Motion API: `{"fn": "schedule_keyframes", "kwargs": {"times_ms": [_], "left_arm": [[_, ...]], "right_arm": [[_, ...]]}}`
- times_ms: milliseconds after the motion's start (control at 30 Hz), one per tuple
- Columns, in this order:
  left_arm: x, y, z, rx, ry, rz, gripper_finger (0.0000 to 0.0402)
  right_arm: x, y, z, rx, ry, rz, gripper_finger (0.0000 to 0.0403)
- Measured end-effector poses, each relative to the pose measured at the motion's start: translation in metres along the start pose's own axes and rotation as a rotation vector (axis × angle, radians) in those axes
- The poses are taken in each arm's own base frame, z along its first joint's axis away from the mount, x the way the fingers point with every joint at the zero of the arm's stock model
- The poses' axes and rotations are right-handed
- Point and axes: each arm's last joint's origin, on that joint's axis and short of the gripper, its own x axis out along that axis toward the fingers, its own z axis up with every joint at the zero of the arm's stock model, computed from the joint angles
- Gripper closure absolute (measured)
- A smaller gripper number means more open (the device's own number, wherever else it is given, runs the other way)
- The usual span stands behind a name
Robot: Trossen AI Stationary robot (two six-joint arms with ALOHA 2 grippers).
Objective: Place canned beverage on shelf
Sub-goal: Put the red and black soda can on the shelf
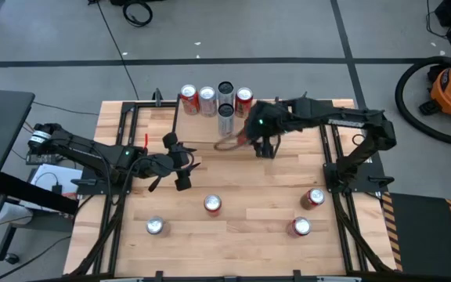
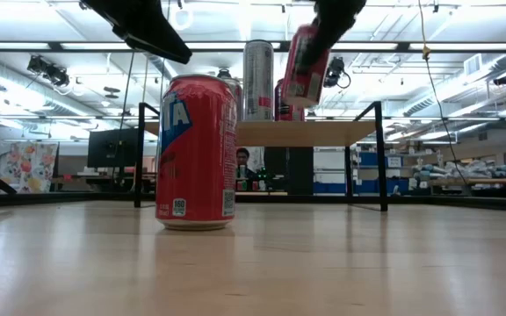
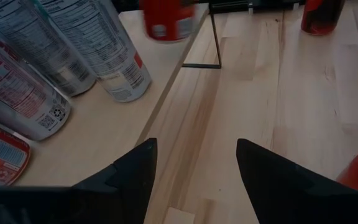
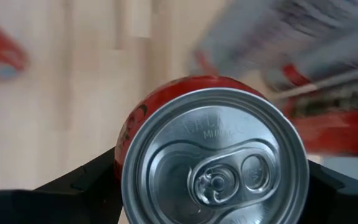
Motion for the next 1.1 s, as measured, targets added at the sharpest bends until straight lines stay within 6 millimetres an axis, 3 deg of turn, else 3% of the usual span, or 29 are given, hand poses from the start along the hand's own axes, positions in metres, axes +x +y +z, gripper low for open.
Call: {"fn": "schedule_keyframes", "kwargs": {"times_ms": [400,667,1100], "left_arm": [[0.0,0.0,0.001,0.025,-0.009,0.0,0.0171],[0.0,0.0,0.003,0.014,-0.021,-0.001,0.0171],[0.0,0.0,0.002,0.012,-0.02,-0.001,0.0171]], "right_arm": [[0.027,-0.039,-0.003,0.052,0.028,-0.012,0.0078],[0.037,-0.043,0.0,0.035,0.015,-0.019,0.0074],[0.038,-0.044,0.002,0.033,0.011,-0.052,0.0011]]}}
